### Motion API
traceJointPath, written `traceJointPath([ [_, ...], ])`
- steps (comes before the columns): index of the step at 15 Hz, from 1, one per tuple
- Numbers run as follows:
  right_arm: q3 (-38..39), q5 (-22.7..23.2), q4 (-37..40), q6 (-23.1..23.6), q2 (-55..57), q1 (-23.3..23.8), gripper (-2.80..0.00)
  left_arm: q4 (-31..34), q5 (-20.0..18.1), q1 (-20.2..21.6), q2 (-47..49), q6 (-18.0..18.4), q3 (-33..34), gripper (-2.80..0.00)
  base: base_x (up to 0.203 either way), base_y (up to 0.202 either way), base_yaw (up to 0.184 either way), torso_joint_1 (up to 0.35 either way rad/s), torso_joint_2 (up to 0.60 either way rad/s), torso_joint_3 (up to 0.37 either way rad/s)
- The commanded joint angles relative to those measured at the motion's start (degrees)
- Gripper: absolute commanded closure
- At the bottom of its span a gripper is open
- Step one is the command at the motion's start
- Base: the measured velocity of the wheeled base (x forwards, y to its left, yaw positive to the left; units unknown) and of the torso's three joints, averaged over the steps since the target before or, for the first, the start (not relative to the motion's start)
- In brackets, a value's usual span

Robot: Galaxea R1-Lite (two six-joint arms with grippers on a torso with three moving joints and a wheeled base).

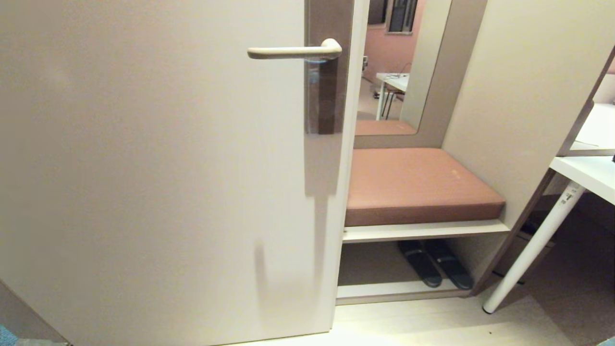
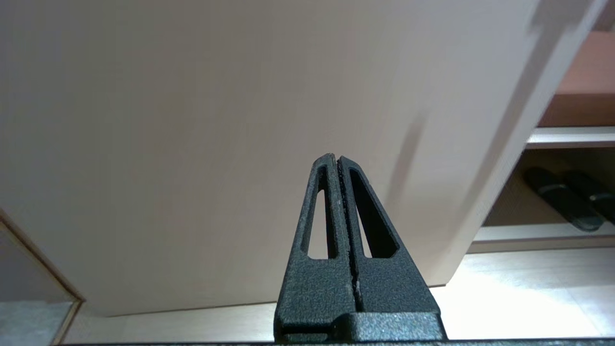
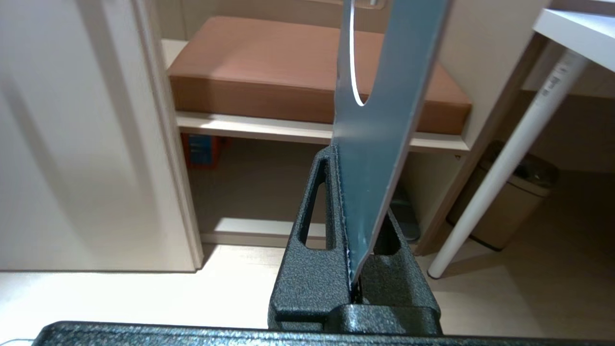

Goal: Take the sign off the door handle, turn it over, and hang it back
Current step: Hand it to the other hand

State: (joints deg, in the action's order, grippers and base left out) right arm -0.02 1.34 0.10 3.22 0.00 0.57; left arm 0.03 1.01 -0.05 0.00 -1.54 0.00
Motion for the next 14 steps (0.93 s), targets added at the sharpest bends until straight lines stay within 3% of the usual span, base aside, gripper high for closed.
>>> traceJointPath([
  [1, 0.0, 0.0, 0.1, 0.0, 0.0, 0.0, 0.0, 0.0, 0.0, 0.0, 0.0, 0.0, 0.0, 0.0, 0.002, -0.128, 0.002, 0.002, -0.01, 0.002],
  [9, 0.0, 0.0, 0.0, 0.0, 0.0, 0.0, 0.0, 0.0, 0.0, 0.0, 0.0, -0.1, 0.0, 0.0, 0.0, -0.18, 0.001, 0.002, 0.0, 0.003],
  [14, 0.0, 0.0, 0.0, 0.0, 0.0, 0.0, 0.0, 0.0, 0.0, 0.0, 0.0, -0.1, 0.0, 0.0, 0.0, -0.012, 0.0, 0.001, 0.0, 0.0],
])
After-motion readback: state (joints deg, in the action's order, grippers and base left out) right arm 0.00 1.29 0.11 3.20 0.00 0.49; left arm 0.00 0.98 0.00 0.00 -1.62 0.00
